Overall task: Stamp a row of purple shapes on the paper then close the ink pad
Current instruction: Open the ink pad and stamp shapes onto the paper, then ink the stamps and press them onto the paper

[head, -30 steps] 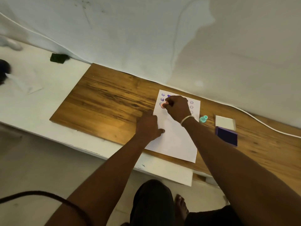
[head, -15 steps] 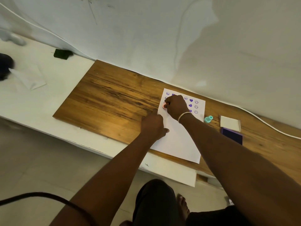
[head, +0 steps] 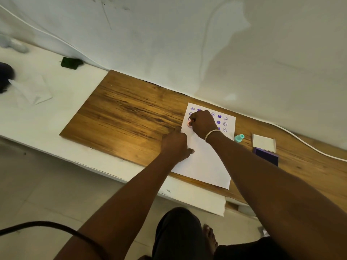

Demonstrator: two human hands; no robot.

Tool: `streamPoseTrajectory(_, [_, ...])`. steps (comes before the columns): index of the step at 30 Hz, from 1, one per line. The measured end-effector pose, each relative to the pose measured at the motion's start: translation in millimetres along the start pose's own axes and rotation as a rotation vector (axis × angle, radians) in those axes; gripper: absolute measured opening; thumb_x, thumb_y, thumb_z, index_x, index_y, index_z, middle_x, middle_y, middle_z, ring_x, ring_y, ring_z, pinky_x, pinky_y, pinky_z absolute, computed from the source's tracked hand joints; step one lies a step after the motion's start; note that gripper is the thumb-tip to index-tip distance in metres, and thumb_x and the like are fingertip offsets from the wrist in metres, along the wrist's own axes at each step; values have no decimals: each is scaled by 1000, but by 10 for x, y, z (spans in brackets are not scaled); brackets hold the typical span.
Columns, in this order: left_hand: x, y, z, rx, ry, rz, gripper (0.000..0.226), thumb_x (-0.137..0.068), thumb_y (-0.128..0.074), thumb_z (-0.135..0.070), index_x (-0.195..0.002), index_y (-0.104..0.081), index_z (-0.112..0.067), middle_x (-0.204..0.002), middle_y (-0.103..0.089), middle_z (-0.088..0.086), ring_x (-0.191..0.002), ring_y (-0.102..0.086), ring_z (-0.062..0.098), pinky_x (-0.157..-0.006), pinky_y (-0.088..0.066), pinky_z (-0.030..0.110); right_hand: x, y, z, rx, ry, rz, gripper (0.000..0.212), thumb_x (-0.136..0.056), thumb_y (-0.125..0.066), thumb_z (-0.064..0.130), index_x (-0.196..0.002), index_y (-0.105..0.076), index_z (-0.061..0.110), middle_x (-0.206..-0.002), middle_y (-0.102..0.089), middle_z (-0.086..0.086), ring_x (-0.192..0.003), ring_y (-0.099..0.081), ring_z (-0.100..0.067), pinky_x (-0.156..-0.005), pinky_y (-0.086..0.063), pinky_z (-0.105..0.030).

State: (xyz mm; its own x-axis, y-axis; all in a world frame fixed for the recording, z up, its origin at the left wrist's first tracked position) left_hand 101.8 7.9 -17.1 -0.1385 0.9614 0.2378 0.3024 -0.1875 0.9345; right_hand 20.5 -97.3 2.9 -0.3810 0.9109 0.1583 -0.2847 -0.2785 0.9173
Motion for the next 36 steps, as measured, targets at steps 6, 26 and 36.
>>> streamPoseTrajectory(6, [-5, -22, -1, -14, -2, -5, 64, -80, -62, -61, -127, -57, -17, -151, -42, 5, -133, -47, 27, -106, -41, 44, 30, -47, 3, -14, -32, -31, 29, -91, -63, 13, -119, -67, 6, -117, -69, -16, -107, -63, -31, -100, -46, -34])
streamPoseTrajectory(26, [-5, -136, 87, -152, -58, -97, 69, -79, -49, -73, -126, -59, -24, -164, -4, 9, -151, 2, 32, -115, 0, 66, 117, -153, -8, -75, -25, -121, 25, -93, -56, 14, -113, -68, 6, -112, -70, -17, -105, -62, -33, -93, -47, -33])
streamPoseTrajectory(36, [5, -29, 82, -104, -32, 1, 69, -78, -52, -72, -127, -56, -24, -163, -9, 6, -151, -6, 29, -114, 1, 68, 453, 630, -786, -1102, -426, -423, 7, -81, -74, 11, -85, -75, 16, -83, -73, -5, -82, -66, -24, -84, -56, -33])
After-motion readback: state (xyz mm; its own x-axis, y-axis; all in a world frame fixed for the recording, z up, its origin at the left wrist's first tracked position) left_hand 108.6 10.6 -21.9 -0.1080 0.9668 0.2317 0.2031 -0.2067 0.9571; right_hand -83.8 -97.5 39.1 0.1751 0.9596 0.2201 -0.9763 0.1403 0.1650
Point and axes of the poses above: each hand's wrist, its own x-axis away from the middle knuckle, its own y-axis out of the back of the hand, z = x × y, the point moved 2 cm from there along -x, towards the middle knuckle
